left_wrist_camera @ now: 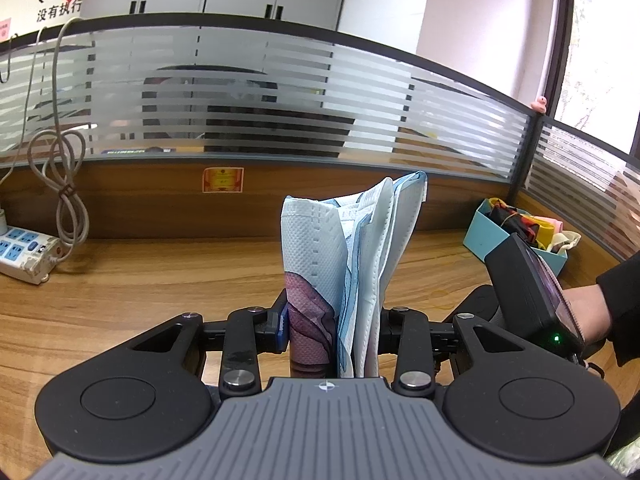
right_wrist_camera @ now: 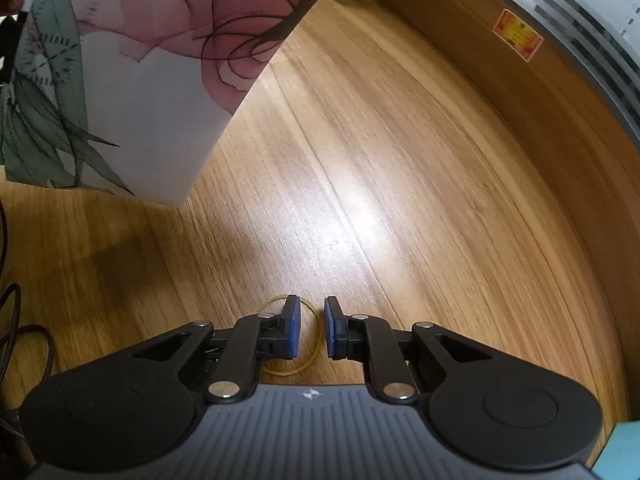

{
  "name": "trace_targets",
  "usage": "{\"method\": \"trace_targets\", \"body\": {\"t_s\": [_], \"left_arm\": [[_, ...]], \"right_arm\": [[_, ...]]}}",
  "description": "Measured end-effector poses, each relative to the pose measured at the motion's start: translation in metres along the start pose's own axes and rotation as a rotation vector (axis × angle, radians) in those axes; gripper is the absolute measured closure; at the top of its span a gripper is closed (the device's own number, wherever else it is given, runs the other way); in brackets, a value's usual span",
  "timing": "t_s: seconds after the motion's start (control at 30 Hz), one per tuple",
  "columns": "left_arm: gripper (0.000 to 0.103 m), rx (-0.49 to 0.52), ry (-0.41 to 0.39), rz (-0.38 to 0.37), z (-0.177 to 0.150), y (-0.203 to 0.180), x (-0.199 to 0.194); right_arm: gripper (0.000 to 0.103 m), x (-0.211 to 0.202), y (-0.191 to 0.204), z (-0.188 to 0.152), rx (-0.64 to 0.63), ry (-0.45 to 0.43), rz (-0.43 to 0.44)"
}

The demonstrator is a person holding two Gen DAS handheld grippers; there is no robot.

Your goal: Fold shopping bag

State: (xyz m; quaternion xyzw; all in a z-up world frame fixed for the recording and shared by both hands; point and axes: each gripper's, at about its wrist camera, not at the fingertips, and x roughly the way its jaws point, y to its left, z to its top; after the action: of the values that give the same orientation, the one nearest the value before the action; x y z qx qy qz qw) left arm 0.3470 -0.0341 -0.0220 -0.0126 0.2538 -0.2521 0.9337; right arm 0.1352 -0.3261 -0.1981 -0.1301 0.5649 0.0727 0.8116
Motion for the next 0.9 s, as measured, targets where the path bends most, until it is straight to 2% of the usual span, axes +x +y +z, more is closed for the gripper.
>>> {"method": "trace_targets", "body": {"t_s": [0.13,0.27,0.33,0.6,0.9], "left_arm": [[0.065,0.001,0.007,-0.006,0.000,0.001,0.003],[0.065,-0.002,0.011,-0.005,-0.001,0.001,0.005],[0.065,-0.003,0.012,-0.004,-0.001,0.002,0.005],[0.065,0.000,0.009,-0.007,0.000,0.001,0.004],[0.065,0.001,0.003,-0.011,0.000,0.001,0.002]], "right_arm": [[0.097,0.001,-0.003,0.002,-0.015,0.001,0.039],[0.098,0.000,-0.001,0.000,-0.038,-0.004,0.040],[0.103,0.000,0.002,0.001,-0.049,-0.003,0.025],[0.103,-0.002,0.007,-0.001,-0.034,0.005,0.003],[0.103,-0.014,0.003,-0.013,0.028,0.020,-0.058]]}}
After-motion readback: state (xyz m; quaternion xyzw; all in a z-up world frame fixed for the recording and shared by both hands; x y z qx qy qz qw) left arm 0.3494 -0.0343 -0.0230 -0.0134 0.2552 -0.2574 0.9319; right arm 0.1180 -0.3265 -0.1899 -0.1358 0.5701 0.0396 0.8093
